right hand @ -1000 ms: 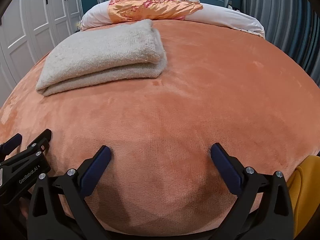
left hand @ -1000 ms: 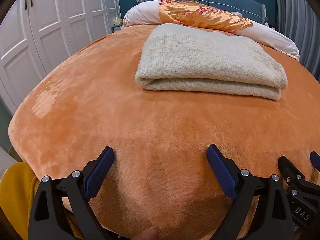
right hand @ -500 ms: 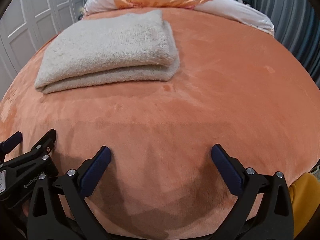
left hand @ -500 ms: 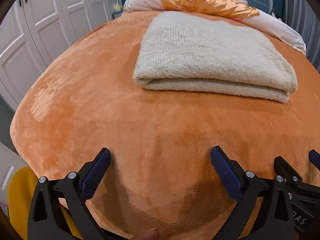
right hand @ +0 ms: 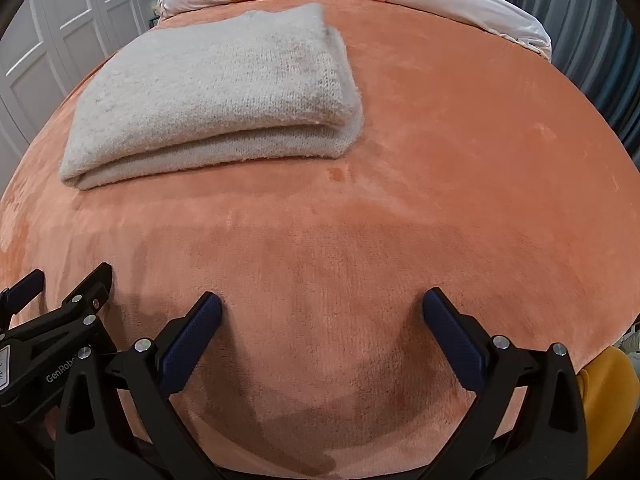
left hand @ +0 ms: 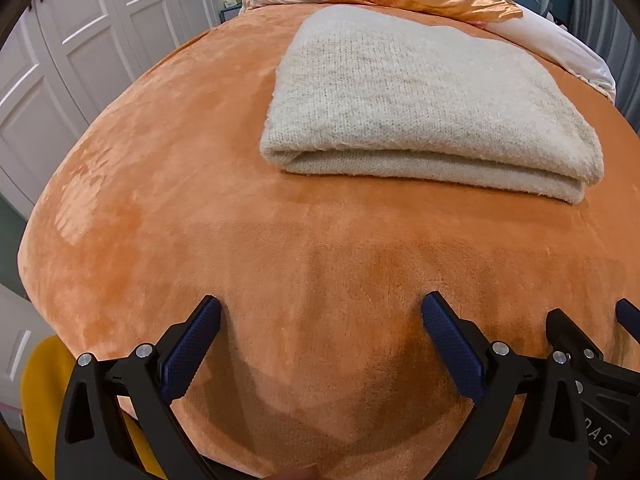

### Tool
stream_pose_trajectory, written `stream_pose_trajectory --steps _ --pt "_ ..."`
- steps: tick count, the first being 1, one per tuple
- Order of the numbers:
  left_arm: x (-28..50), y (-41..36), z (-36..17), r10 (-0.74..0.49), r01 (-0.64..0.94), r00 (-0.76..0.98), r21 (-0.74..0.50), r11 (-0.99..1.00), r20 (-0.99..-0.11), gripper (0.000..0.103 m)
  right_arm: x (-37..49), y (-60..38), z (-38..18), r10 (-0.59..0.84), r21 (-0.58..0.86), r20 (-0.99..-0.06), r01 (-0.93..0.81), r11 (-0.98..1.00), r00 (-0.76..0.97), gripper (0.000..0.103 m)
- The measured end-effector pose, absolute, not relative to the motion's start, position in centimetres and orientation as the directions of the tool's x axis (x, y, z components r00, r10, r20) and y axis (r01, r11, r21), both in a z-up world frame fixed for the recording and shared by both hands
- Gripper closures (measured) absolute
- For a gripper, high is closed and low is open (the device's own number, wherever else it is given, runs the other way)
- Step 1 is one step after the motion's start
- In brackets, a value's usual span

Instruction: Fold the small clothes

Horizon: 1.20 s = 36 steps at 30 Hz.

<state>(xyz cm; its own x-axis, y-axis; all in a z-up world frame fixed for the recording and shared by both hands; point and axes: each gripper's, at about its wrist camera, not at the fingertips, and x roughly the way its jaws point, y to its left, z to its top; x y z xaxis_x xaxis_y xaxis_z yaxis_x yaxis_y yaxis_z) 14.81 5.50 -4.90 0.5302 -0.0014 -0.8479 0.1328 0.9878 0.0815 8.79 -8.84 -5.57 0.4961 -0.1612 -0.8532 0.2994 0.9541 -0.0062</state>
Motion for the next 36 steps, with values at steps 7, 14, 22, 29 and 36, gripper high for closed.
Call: stream_pose_trajectory --steps 7,14,22,29,36 --pt "14.63 5.31 -4.96 0.005 0.13 0.523 0.086 0.988 -0.853 0.005 8.75 -8.42 -5.98 -0.165 -0.014 -0.855 0.296 0.955 0.491 0.005" --pt "14.9 5.09 -4.99 0.009 0.127 0.516 0.087 0.988 -0.857 0.005 8.76 -8.04 -6.21 -0.167 -0.019 -0.862 0.298 0.954 0.478 0.005" --pt "15.08 5.0 -5.06 0.014 0.124 0.512 0.09 0.988 -0.859 0.005 8.78 -7.95 -6.4 -0.17 -0.023 -0.86 0.295 0.955 0.482 0.005" --pt "15.05 4.88 -5.19 0.019 0.12 0.511 0.094 0.988 -0.859 0.005 8.77 -8.06 -6.34 -0.169 -0.022 -0.859 0.295 0.955 0.483 0.005" --pt "15.08 4.95 -5.23 0.019 0.119 0.515 0.094 0.989 -0.857 0.005 8.8 -8.06 -6.33 -0.169 -0.022 -0.859 0.294 0.955 0.483 0.005"
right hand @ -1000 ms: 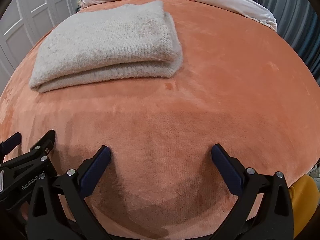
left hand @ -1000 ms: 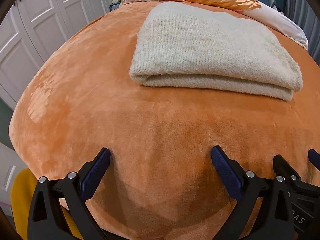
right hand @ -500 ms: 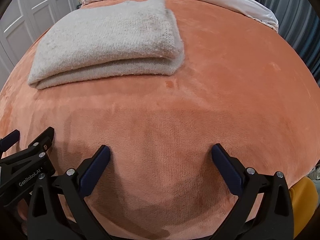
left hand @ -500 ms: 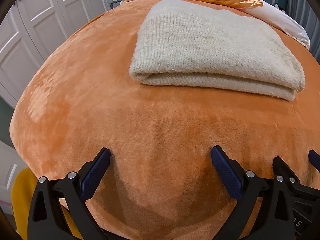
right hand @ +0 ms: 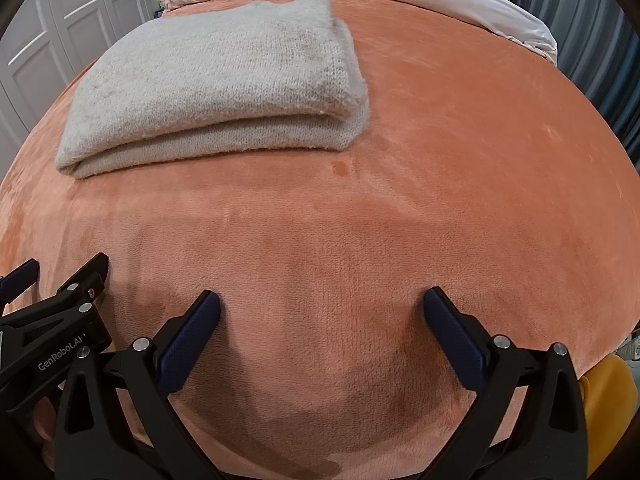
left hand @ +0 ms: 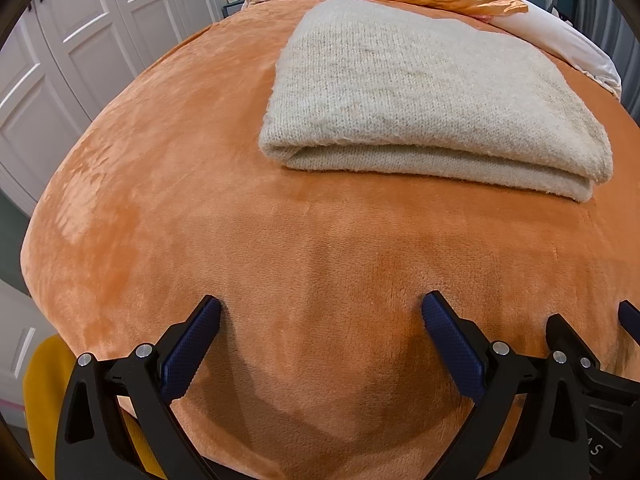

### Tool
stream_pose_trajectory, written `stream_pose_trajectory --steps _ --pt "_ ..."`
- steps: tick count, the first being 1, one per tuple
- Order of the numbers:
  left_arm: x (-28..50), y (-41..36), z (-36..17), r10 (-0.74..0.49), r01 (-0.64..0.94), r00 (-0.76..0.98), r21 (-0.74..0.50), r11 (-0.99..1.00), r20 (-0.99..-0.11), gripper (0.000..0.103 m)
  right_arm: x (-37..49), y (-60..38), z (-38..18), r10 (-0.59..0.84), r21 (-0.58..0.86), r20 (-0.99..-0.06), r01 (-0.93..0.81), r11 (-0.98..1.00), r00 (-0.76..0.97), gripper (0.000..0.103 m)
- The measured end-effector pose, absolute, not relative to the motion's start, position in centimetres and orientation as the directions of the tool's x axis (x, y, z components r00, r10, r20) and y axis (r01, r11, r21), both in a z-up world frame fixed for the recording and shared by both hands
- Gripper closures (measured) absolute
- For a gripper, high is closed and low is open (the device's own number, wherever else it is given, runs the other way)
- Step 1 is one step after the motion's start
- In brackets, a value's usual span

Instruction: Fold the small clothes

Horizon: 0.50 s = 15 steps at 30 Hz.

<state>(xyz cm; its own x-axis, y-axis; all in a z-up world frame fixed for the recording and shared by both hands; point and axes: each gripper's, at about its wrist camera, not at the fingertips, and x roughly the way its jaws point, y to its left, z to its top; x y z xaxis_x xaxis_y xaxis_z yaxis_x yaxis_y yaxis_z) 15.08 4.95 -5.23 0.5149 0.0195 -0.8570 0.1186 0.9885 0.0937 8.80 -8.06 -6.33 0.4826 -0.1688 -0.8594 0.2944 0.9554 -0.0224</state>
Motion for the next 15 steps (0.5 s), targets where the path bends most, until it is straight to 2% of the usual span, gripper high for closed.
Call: stream_pose_trajectory --steps 15 --pt "15.03 4.88 -5.11 0.027 0.115 0.51 0.099 0.988 -0.86 0.005 8.83 -8.1 -6.3 -0.169 -0.021 -0.859 0.297 0.955 0.483 0.005"
